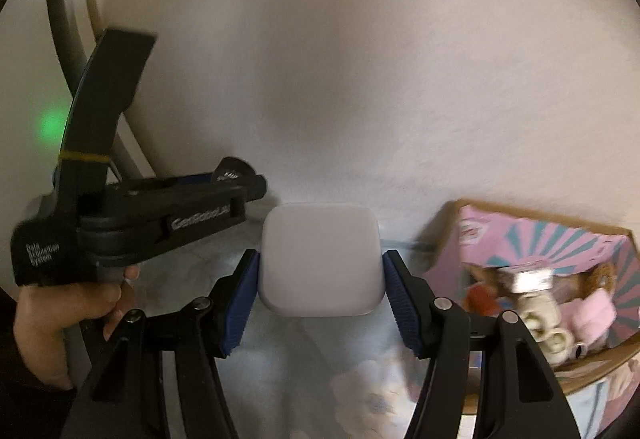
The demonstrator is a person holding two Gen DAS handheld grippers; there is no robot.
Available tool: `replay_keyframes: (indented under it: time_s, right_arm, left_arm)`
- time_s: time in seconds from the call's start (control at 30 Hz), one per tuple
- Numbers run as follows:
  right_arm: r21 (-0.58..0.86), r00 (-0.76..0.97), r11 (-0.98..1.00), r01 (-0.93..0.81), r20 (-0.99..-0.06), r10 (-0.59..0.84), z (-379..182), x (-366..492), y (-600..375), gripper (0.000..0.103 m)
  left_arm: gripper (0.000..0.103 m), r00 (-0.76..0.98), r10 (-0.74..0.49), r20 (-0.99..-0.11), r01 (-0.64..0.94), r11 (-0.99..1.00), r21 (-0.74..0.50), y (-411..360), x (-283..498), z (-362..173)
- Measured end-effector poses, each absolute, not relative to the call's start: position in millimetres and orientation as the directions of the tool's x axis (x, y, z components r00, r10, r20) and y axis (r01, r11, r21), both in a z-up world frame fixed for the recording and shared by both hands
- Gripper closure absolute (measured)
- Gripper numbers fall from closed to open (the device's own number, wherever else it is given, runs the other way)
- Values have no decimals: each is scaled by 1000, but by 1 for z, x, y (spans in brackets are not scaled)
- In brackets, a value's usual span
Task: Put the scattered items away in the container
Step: 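Carry the black jar and white pad into the box and open both tools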
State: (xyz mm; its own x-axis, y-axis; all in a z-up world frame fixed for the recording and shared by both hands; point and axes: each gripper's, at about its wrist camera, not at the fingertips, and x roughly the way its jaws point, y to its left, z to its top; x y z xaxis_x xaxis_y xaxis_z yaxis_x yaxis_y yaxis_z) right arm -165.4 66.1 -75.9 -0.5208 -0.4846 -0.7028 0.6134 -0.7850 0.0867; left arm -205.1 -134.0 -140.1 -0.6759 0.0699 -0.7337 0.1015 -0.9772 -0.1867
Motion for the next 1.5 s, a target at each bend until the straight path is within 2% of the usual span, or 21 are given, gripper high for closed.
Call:
replay_keyframes:
  time_s: [0.23,0.53,0.7,0.93,1.03,1.17,1.23,1.27,1.3,1.33,1.37,1.47,1.5]
  right_arm:
    - [84,-564,-818,569,-683,-464,-27,-187,141,46]
    - [56,-556,-840,540,-726,-405,-1,-223,237,46]
    - [58,-520,-835,548,-758,-394,-10,-251,257,46]
    - [67,-460,-825,561,-803,-378,-36,-295,303,46]
    - [76,-440,-814,576,-810,-388,-44,-289,306,46]
    - [94,-423,-803,589,-811,-405,-57,-301,312,46]
    - [88,-419,-799,595,-814,-402,-74,-313,311,46]
    - [73,-416,-798,599,-823,-387,-74,-315,308,45]
    - [61,-410,-797,600,-833,-372,-82,-317,307,45]
    - [57,-395,-793,606,-844,-363,-86,-315,303,43]
    - [61,-379,-786,615,-852,-363,-88,-315,300,30]
    - [74,-335,-769,635,-871,-360,-92,-314,298,1]
    - [64,-335,-766,639,-874,-352,-95,-314,297,1]
  left_arm:
    - [68,-691,128,-712,34,-977,-209,-74,-209,-103]
    - [68,-638,216,-740,-56,-970,-235,34,-225,-101]
    - [68,-591,228,-774,-75,-971,-229,69,-225,-123]
    - [68,-543,168,-823,-69,-985,-156,128,-245,-153]
    - [68,-537,145,-831,-60,-989,-134,131,-243,-170]
    - [68,-531,130,-837,-47,-991,-123,122,-236,-159]
    - [60,-534,100,-840,-31,-995,-98,125,-237,-159]
    - [25,-530,80,-844,-21,-996,-81,120,-233,-148]
    - [0,-528,65,-847,-17,-998,-66,122,-234,-149]
    - [0,-537,11,-843,2,-1000,-14,123,-234,-149]
    - [0,-541,25,-841,-12,-1000,-23,124,-233,-147]
    - [0,-537,51,-842,-7,-998,-56,118,-230,-143]
    - [0,-537,42,-842,-3,-999,-48,117,-230,-142]
